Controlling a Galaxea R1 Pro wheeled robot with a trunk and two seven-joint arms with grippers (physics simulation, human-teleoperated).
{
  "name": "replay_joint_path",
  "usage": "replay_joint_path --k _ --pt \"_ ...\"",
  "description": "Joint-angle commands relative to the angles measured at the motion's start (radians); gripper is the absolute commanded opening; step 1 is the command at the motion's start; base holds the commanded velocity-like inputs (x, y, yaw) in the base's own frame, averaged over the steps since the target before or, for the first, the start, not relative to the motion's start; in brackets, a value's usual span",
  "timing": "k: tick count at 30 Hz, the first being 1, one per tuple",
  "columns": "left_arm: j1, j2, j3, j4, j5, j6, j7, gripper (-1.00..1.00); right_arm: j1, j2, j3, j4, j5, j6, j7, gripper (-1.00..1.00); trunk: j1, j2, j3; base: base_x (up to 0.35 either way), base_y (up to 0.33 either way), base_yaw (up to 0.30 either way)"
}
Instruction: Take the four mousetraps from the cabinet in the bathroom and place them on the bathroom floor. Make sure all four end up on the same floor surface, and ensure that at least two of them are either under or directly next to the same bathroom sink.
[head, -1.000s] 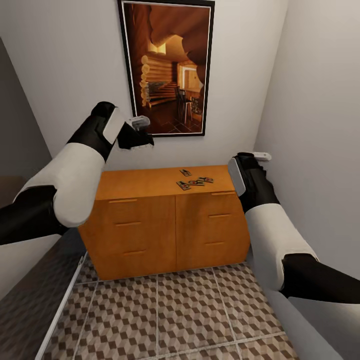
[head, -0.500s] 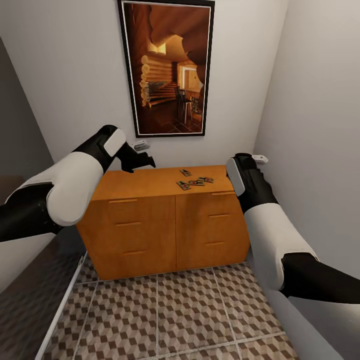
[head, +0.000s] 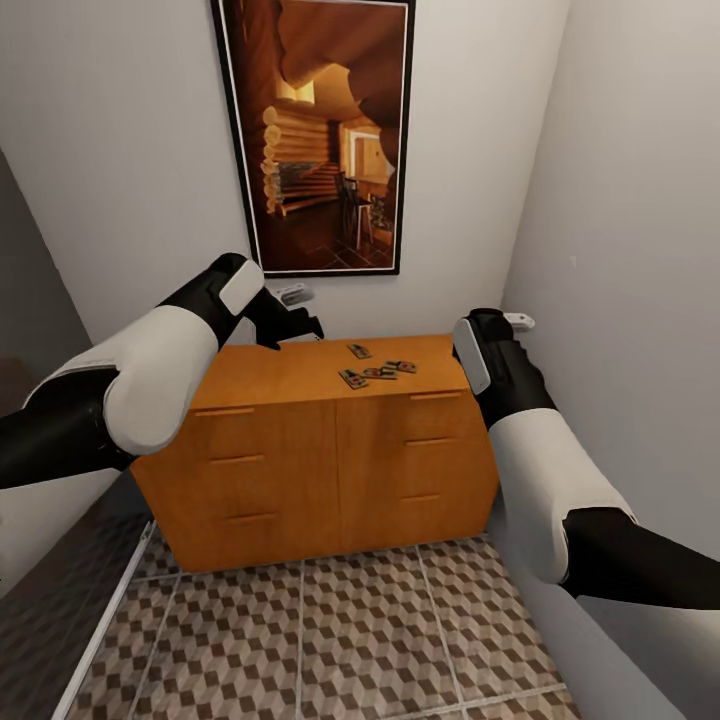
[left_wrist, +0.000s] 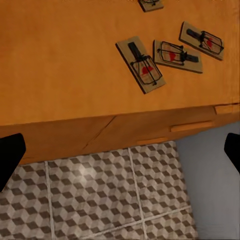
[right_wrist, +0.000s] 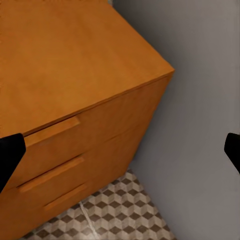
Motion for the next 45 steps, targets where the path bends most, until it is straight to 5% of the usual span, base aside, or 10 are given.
replay_joint_path --k 1,13,23,29,45 --pt "-0.001 -0.002 0.005 -0.002 0.011 0.004 0.011 1.00 -0.001 0.000 -0.001 -0.001 -0.011 0.001 -0.007 1.00 0.000 -0.001 -0.001 0.011 -0.008 0.000" --pt "-0.003 -0.020 0.005 -0.021 0.035 -0.005 0.017 1.00 -0.007 -0.003 -0.001 0.006 -0.012 0.081 0.173 1.00 0.000 -0.001 -0.001 0.002 -0.001 0.000" --pt "0.000 -0.017 0.007 -0.022 0.122 -0.014 0.015 1.00 -0.004 -0.002 0.000 0.003 -0.010 0.080 0.190 1.00 0.000 -0.001 -0.001 0.000 0.000 0.000" --pt "0.001 -0.015 0.007 -0.018 0.145 -0.015 0.016 1.00 -0.002 0.002 0.000 -0.001 -0.009 0.080 0.192 1.00 0.000 -0.001 -0.001 0.023 -0.016 0.000" --pt "0.001 0.008 -0.009 -0.021 0.113 -0.015 0.019 1.00 0.000 0.008 0.004 -0.001 -0.009 0.080 0.193 1.00 0.000 -0.001 -0.001 0.164 -0.145 0.000"
